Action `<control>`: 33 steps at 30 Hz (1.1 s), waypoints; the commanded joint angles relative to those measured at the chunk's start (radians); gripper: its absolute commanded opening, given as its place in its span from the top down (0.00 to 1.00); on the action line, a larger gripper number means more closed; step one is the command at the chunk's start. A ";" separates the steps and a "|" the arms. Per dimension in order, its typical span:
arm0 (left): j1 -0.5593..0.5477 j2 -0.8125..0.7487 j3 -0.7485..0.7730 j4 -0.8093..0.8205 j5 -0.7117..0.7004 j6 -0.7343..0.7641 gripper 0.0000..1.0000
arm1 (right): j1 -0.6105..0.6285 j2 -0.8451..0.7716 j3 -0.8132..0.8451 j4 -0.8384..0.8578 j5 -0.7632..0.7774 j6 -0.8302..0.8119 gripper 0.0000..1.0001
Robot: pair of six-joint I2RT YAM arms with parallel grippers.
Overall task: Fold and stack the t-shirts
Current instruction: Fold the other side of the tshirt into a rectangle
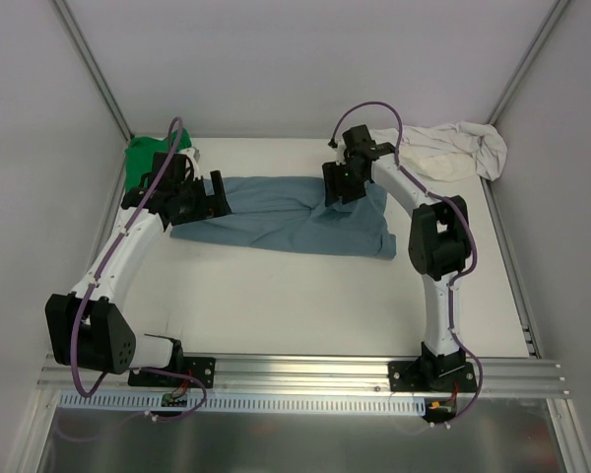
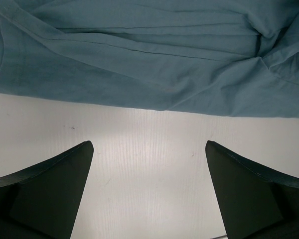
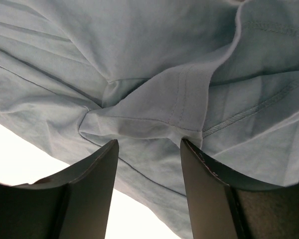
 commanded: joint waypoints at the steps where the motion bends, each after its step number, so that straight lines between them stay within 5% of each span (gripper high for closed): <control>1: -0.008 -0.013 0.038 -0.008 -0.016 0.011 0.01 | -0.004 -0.022 0.062 0.004 0.002 0.004 0.39; 7: -0.008 -0.008 0.035 0.003 -0.013 0.007 0.01 | -0.031 -0.080 0.040 -0.015 0.036 -0.015 0.27; 18: -0.008 0.002 0.052 0.000 -0.015 0.008 0.01 | -0.048 -0.062 0.033 0.002 0.002 -0.002 0.32; 22: -0.008 -0.005 0.046 -0.005 -0.018 0.010 0.01 | -0.047 -0.042 0.043 0.007 -0.021 0.008 0.41; 33: -0.008 -0.007 0.047 -0.008 -0.023 0.005 0.01 | -0.036 -0.008 0.053 0.018 -0.059 0.030 0.96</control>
